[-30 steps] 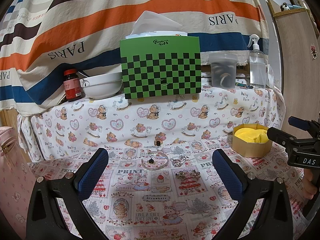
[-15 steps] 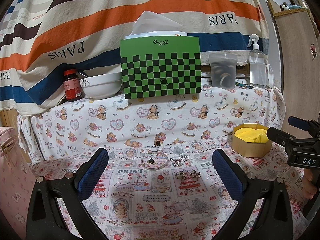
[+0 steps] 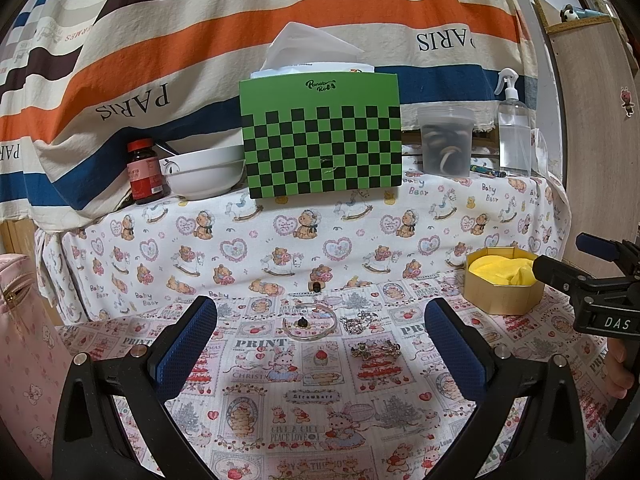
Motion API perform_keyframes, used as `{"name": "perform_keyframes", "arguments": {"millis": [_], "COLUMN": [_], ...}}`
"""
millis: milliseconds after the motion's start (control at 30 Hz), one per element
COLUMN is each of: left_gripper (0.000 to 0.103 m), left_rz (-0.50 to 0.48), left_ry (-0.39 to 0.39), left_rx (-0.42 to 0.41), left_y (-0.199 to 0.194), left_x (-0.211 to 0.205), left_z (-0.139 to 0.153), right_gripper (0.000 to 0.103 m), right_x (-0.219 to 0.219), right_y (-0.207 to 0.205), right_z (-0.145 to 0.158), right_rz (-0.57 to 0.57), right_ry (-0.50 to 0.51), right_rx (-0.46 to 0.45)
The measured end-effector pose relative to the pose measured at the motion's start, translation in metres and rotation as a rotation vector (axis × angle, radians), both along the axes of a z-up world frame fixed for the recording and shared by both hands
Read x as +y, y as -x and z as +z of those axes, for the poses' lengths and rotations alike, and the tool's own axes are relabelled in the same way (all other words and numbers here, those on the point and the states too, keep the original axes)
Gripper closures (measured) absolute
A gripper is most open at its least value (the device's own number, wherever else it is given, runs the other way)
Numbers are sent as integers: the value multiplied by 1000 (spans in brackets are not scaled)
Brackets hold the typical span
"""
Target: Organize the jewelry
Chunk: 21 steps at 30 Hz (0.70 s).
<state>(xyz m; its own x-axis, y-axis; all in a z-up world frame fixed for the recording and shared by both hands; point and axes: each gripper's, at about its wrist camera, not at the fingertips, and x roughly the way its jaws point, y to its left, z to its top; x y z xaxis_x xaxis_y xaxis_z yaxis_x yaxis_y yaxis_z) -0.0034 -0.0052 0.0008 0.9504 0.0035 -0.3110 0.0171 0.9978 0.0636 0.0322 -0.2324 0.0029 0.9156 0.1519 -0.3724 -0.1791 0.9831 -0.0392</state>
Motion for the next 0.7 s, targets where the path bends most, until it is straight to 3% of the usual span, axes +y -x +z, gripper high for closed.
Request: {"name": "perform_keyframes", "arguments": {"millis": [500,600,700], "left_gripper": [0,2,2], "left_rz": [-113,-195,-114], "left_ry": [45,-25,-32], "left_rx": [2,52,-12], "left_y": [4,9,21], "left_x": [3,1,1], "left_z": [1,-2,1], "right_gripper": [0,0,1], "right_x": [1,2,-1], "right_y": [4,7,9], "right_z": [0,1,2], "right_rz": [39,-19,-30], "right_ry": [-8,3,-7], "right_rx": [-18,-29,-32]}}
